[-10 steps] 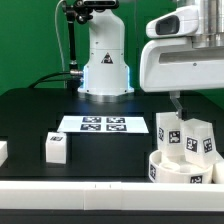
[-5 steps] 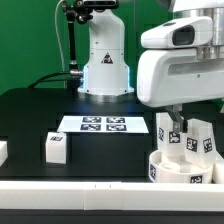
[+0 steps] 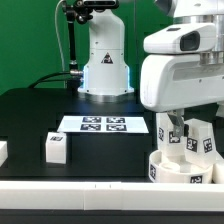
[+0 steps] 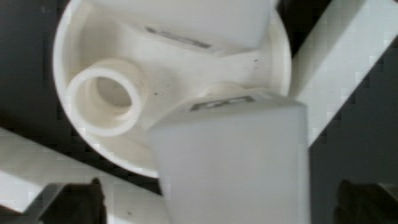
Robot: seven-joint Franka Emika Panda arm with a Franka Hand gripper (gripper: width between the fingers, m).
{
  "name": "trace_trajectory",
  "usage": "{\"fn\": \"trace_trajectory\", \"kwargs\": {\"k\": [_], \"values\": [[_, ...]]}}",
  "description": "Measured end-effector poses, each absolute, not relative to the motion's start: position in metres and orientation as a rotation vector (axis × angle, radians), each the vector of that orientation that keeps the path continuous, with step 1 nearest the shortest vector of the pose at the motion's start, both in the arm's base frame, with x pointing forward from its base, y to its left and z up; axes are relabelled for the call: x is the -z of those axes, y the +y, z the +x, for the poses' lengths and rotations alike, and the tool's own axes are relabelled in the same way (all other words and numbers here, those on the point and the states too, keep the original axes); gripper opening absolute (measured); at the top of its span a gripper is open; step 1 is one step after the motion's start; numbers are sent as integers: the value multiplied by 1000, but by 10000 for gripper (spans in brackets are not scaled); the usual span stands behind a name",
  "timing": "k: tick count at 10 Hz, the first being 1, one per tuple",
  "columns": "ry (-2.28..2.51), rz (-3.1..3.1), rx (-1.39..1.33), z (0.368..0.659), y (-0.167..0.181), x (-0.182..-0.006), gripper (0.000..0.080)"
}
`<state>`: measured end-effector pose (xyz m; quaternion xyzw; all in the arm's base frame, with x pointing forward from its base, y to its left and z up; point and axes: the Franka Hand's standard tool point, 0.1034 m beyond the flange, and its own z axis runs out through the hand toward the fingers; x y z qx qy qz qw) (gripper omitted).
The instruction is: Assemble stool
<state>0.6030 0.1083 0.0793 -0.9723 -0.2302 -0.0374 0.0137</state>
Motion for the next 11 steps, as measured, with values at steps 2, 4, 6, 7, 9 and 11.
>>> {"fn": "trace_trajectory", "kwargs": {"k": [2,4,6,7,9,11], "values": [[-709,-3031,116,602,108,-78,649],[-667,-3040,115,602,108,-78,536],[-653,-3044,115,602,107,-78,336],[-460,-3074,112,602,107,-78,336],[-210,-3095,108,602,107,-78,336],[14,-3097,103,602,107,-78,336]]}}
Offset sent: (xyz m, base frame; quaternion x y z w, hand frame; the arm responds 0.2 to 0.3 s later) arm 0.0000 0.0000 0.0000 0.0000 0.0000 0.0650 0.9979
